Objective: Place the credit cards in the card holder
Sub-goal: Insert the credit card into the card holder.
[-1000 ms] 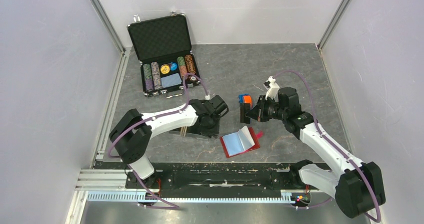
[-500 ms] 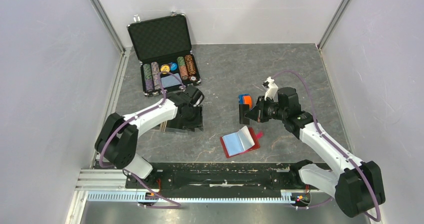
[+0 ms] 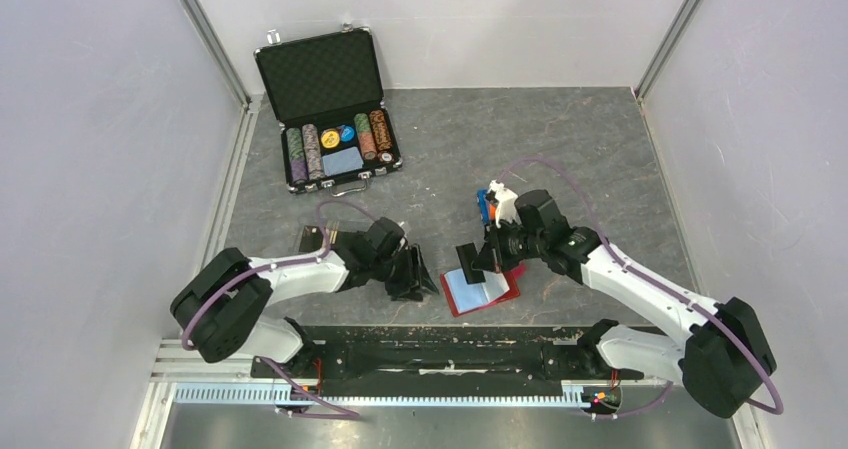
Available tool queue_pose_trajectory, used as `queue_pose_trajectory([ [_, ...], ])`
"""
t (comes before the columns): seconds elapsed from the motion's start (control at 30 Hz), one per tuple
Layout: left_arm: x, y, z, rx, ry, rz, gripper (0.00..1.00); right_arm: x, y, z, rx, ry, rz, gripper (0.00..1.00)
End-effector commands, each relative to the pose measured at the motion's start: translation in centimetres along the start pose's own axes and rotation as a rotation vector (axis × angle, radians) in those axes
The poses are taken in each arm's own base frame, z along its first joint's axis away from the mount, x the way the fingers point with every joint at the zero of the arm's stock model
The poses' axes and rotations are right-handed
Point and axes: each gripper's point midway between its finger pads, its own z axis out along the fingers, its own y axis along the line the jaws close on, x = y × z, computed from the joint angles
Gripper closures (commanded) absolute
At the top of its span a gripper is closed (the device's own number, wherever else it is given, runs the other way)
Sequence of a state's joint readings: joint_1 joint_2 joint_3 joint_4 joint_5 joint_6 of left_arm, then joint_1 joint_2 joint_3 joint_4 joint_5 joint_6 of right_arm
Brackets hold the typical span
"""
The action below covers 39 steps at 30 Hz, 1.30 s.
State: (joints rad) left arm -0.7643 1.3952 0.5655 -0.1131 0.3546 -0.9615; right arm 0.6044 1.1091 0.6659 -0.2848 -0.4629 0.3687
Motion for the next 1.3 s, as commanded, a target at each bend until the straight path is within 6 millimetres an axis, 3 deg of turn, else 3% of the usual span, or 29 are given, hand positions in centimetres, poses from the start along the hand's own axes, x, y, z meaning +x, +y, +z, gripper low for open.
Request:
queue_pose_trajectory([
  [0.0, -0.6, -4.9, 0.9, 0.183, -0.056, -0.079, 0.44, 1.6, -3.9, -0.4, 0.227, 0.061, -0.007, 1.00],
  [0.13, 0.4, -5.1, 2.5, 0.141, -0.030, -0.061, 0.43, 3.0, -6.2, -1.1, 0.342, 0.101, -0.013, 1.00],
  [0.27, 0.6, -3.7, 3.7, 0.048, -0.032, -0.055, 0.46, 4.1, -6.9, -0.9, 0.357, 0.124, -0.017, 1.00],
  [0.57, 0.6, -0.6, 4.0, -0.138, -0.035, 0.011, 0.54, 6.6, -6.2, 0.9, 0.208, 0.132, 0.049, 1.00],
  [0.83, 0.1, 1.1, 4.2, -0.275, -0.004, 0.098, 0.57, 6.9, -5.6, 1.0, 0.066, 0.064, 0.158, 1.00],
  [1.07, -1.3, 2.0, 2.9, -0.408, -0.018, 0.186, 0.57, 7.9, -4.9, 2.0, -0.031, 0.032, 0.249, 1.00],
  [1.27, -0.1, 2.8, 2.8, -0.423, 0.012, 0.185, 0.60, 7.1, -5.7, 1.4, 0.007, -0.031, 0.281, 1.00],
])
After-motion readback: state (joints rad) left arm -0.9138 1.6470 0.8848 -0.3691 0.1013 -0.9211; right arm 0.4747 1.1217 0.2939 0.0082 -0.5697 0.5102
